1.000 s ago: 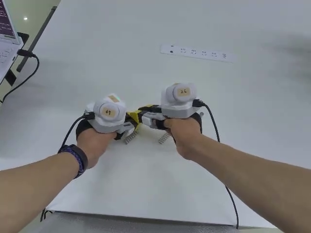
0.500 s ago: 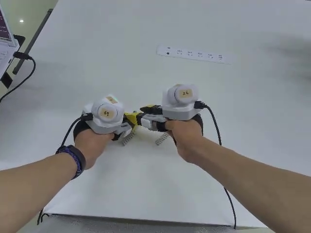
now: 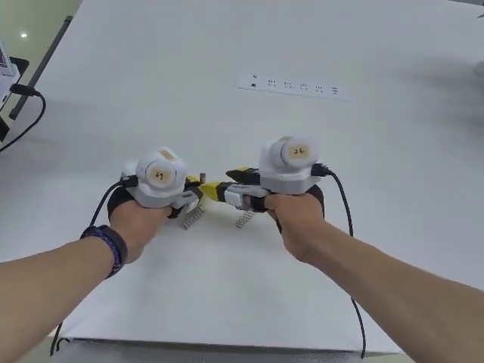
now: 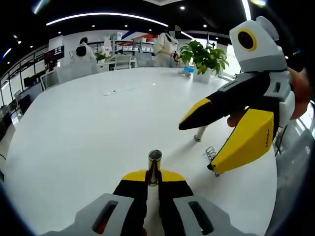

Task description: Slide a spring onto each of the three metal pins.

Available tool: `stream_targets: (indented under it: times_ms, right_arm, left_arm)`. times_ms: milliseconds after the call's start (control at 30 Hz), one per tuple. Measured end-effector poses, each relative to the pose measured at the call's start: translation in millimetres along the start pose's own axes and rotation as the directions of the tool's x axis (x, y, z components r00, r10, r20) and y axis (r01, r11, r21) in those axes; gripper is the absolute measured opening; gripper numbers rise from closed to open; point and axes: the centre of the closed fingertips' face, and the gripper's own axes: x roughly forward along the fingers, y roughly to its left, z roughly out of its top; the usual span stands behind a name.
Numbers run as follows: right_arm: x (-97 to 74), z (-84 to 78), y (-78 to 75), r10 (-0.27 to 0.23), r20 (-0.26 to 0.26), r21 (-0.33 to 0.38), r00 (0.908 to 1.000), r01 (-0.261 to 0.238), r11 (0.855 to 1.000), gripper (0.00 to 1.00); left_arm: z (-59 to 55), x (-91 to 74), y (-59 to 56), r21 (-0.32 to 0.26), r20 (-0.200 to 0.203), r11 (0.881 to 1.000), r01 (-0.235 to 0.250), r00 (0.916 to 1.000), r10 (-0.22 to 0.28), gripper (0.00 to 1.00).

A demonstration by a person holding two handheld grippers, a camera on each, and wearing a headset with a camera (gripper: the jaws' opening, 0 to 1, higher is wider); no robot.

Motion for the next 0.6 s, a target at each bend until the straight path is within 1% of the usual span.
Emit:
stream_targets:
  times_ms: [100, 233, 600]
  right_arm:
    - [-9.7, 3.4, -1.0, -0.012, 0.020, 0.004, 0.9997, 0.012, 1.000, 0.43]
    - [-21.4, 5.9, -4.8, -0.026, 0.032, -0.005, 0.9991, 0.027, 1.000, 0.45]
    - [-50.1, 6.4, -17.2, -0.085, 0.068, 0.012, 0.9941, 0.084, 0.996, 0.46]
  left_arm:
    - [0.7, 0.2, 0.1, 0.000, 0.000, 1.000, -0.001, 1.0000, 0.001, 0.00]
    - [2.0, 1.1, 0.4, 0.000, -0.001, 1.000, -0.003, 1.0000, 0.003, 0.00]
    - [3.3, 2.3, 0.4, -0.007, -0.008, 1.000, -0.001, 1.0000, 0.001, 0.00]
